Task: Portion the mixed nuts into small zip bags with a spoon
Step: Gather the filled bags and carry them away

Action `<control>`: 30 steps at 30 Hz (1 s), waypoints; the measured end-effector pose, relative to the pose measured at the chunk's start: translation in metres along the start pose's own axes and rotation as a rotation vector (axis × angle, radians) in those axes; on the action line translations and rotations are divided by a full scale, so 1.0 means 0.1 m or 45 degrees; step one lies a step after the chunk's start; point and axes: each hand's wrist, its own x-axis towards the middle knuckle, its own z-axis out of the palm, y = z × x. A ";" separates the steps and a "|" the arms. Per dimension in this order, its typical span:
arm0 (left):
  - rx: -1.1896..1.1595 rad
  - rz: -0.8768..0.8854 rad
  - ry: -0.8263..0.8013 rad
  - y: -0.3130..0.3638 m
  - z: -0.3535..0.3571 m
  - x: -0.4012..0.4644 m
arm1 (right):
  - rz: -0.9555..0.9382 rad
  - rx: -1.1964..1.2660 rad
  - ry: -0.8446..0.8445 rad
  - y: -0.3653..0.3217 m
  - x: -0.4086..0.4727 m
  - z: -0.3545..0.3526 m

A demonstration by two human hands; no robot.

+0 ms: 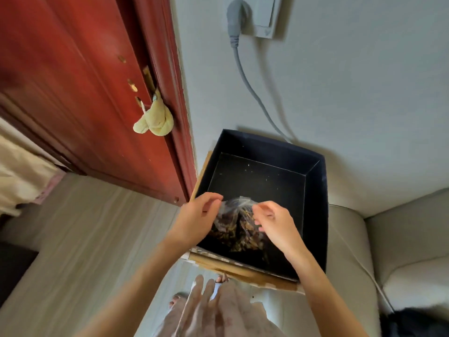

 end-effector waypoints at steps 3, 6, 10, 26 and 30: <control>-0.234 0.070 0.234 -0.05 -0.32 -0.37 | -0.039 0.325 -0.063 -0.25 -0.07 0.14; -0.343 -0.009 0.515 -0.29 -0.60 -0.79 | -0.077 0.505 -0.183 -0.48 -0.13 0.36; -0.412 -0.250 0.864 -0.78 -0.78 -1.42 | -0.204 0.495 -0.427 -0.69 -0.20 0.78; -1.035 -1.202 2.211 -1.00 1.10 -3.61 | -0.431 -0.575 -1.521 -0.32 -0.92 2.06; -1.255 -1.353 2.488 -0.82 1.82 -3.67 | -0.463 -0.868 -1.697 -0.06 -1.14 2.23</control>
